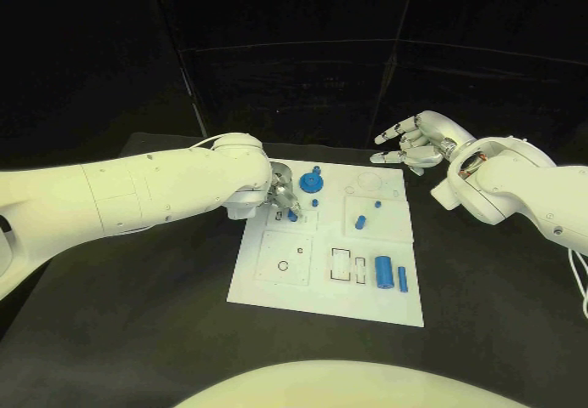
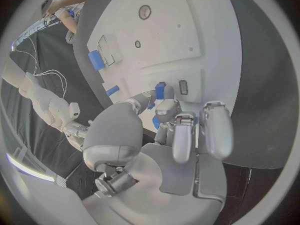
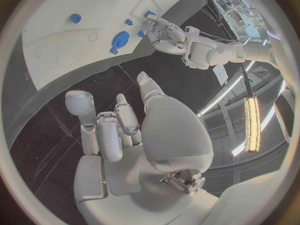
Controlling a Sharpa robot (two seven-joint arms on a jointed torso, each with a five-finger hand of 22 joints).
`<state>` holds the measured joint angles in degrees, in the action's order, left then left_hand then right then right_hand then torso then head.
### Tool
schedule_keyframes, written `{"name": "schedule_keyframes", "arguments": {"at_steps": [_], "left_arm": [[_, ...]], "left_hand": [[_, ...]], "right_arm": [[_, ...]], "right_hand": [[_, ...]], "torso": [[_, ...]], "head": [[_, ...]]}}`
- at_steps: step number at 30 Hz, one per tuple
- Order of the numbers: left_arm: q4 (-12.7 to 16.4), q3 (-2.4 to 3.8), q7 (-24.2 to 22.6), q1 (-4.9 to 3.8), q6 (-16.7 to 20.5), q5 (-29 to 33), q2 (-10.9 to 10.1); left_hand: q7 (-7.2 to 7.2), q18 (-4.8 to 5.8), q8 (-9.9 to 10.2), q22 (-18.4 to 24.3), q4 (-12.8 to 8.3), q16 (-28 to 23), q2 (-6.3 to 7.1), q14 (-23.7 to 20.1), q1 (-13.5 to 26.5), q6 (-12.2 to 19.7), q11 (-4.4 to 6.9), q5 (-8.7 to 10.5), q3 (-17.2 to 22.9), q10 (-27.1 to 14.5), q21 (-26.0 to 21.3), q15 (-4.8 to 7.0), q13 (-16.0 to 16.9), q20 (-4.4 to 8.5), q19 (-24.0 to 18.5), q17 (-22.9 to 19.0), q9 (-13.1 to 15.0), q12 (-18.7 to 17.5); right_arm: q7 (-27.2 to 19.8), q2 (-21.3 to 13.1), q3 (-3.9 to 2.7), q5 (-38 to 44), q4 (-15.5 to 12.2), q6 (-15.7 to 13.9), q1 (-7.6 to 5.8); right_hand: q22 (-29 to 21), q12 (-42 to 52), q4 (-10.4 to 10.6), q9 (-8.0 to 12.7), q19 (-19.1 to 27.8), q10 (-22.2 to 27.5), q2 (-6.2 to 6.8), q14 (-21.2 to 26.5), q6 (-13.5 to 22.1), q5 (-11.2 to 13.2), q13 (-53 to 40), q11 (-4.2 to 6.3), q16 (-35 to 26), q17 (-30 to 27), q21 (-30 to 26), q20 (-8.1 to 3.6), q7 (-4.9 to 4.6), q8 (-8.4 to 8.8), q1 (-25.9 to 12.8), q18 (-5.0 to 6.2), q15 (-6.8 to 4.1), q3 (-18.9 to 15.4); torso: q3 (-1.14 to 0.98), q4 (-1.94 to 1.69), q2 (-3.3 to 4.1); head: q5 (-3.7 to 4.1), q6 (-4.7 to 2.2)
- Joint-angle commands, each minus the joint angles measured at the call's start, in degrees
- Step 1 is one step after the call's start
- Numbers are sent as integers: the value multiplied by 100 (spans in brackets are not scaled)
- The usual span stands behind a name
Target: Assemble the parts on the task board
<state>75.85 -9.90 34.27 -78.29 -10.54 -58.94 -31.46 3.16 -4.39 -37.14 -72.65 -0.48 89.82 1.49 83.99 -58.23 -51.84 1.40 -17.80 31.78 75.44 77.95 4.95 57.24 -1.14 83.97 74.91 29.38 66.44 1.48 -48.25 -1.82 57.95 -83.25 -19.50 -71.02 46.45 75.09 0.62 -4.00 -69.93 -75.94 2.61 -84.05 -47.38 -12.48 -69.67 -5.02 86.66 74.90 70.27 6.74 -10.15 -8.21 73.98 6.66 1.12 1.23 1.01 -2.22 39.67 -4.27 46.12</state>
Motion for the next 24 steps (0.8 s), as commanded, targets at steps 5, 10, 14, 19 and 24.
{"name": "schedule_keyframes", "arguments": {"at_steps": [5,10,14,19,24], "left_arm": [[-69,-16,55,22,-329,58,68],[-114,-16,58,21,-375,97,84],[-144,-16,55,21,-367,131,92],[-167,-16,52,20,-347,144,102],[-177,-16,49,19,-348,161,109]], "left_hand": [[-75,94,-3,-41,-456,18,46,601,86,-22,44,-6,398,24,51,40,-46,31,137,1509,3,-62],[-81,96,27,-54,-289,18,14,601,198,-52,49,-9,253,40,57,47,-35,36,140,1509,-21,-49],[-81,97,77,-60,-123,18,-41,601,320,-85,49,-12,146,53,59,48,-7,38,141,1509,-60,-24],[-83,99,104,-74,-53,18,-63,601,369,-112,49,-12,93,54,67,49,-4,39,145,1509,-84,-18],[-87,106,143,-112,44,18,-119,601,431,-156,52,-16,42,56,91,50,-14,40,155,1509,-118,-20]], "right_arm": [[-27,8,-5,15,-3,41,-11],[-31,10,-5,15,-6,46,-11],[-36,14,-5,15,-8,45,-11],[-36,17,-5,15,-9,45,-11],[-38,23,-5,15,-3,49,-11]], "right_hand": [[-6,-26,2,9,28,33,-14,-392,-40,-17,1,-14,-31,644,-33,-2,-8,-33,-13,112,-45,-24],[-6,-25,2,9,27,32,-15,-392,-40,-18,0,-14,-30,645,-33,-2,-8,-33,-13,111,-45,-24],[5,-19,12,9,21,25,-23,-394,-40,-25,-7,-12,-28,652,-30,-3,-6,-36,-14,109,-46,-28],[5,-19,12,9,21,25,-23,-394,-40,-25,-7,-12,-28,652,-30,-3,-6,-36,-14,109,-46,-28],[5,-19,12,9,21,25,-23,-394,-40,-25,-7,-12,-28,652,-30,-3,-6,-36,-14,109,-46,-28]], "torso": [[2,0,0],[2,-2,-3],[4,0,-1],[3,-3,2],[3,-3,0]], "head": [[7,9],[11,8],[11,-2],[10,0],[12,3]]}}
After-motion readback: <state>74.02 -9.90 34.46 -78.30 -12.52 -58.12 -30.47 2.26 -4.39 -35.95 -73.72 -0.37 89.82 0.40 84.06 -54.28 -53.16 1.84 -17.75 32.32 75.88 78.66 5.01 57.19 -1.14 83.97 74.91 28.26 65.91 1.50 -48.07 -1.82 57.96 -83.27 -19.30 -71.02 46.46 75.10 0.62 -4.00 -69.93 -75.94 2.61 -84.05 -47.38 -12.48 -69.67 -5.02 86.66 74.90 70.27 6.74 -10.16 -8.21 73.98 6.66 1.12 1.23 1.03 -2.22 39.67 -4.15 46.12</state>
